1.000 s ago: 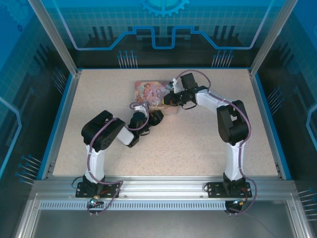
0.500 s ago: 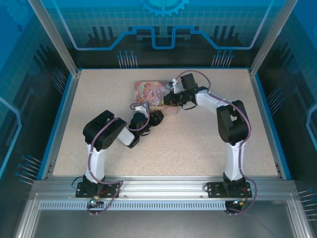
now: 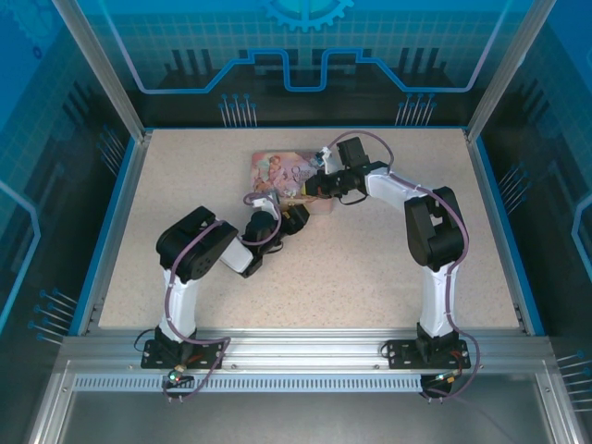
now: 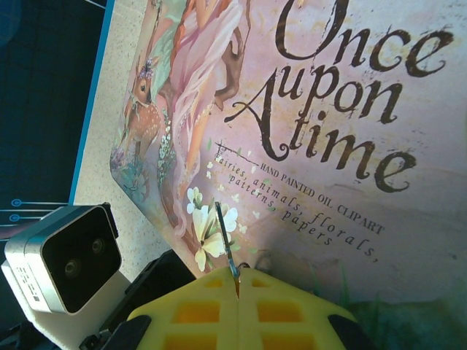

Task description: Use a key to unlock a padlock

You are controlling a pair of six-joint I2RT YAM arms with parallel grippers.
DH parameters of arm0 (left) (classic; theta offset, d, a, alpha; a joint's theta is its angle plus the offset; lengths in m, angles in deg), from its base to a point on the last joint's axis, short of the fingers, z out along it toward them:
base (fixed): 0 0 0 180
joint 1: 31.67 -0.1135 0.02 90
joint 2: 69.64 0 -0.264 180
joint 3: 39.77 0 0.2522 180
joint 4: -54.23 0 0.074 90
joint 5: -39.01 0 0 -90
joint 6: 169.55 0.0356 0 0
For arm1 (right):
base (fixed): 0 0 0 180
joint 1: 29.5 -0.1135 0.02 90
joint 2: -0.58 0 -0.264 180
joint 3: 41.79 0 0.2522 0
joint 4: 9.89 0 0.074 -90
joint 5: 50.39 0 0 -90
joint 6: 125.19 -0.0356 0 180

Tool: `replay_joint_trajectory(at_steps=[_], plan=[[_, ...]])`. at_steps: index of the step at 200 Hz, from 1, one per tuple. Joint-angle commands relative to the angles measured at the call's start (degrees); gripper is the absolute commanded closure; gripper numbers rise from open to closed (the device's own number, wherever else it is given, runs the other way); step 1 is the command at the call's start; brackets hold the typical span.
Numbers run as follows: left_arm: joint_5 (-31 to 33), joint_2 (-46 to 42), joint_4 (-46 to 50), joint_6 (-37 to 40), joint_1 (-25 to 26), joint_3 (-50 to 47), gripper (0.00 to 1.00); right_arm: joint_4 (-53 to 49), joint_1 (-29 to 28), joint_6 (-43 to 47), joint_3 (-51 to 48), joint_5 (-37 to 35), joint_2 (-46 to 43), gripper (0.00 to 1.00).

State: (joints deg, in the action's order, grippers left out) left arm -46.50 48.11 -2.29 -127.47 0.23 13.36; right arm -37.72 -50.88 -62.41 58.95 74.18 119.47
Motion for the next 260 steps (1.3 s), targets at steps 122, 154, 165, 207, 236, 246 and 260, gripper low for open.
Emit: replay_joint_trajectory(at_steps=[122, 154, 165, 207, 236, 246, 260], plan=[[2.5, -4.3, -5.7, 2.2, 1.7, 0.0, 0.50, -1.6, -0.9, -0.5, -2.9, -1.1, 1.1, 1.00], [2.5, -5.2, -6.1, 1.9, 1.7, -0.2, 0.49, -1.5, -0.9, -0.6, -3.2, -1.2, 0.9, 1.00], [2.5, -5.5, -5.8, 1.9, 1.7, -0.2, 0.49, -1.4, -0.9, -0.6, -3.4, -1.2, 0.8, 1.00], [3.2, -5.1, -4.0, 2.0, 1.8, 0.6, 0.53, -1.2, -0.9, -0.7, -3.6, -1.3, 0.4, 1.00], [3.5, -4.2, -3.0, 1.9, 1.8, 1.4, 0.59, -1.1, -0.9, -0.7, -3.4, -1.3, 0.4, 1.00], [3.7, -4.1, -2.7, 2.0, 1.8, 1.5, 0.62, -1.0, -0.9, -0.7, -3.3, -1.2, 0.4, 1.00], [3.8, -4.2, -2.5, 2.2, 1.8, 1.5, 0.68, -1.1, -0.9, -0.7, -3.4, -1.2, 0.4, 1.00]])
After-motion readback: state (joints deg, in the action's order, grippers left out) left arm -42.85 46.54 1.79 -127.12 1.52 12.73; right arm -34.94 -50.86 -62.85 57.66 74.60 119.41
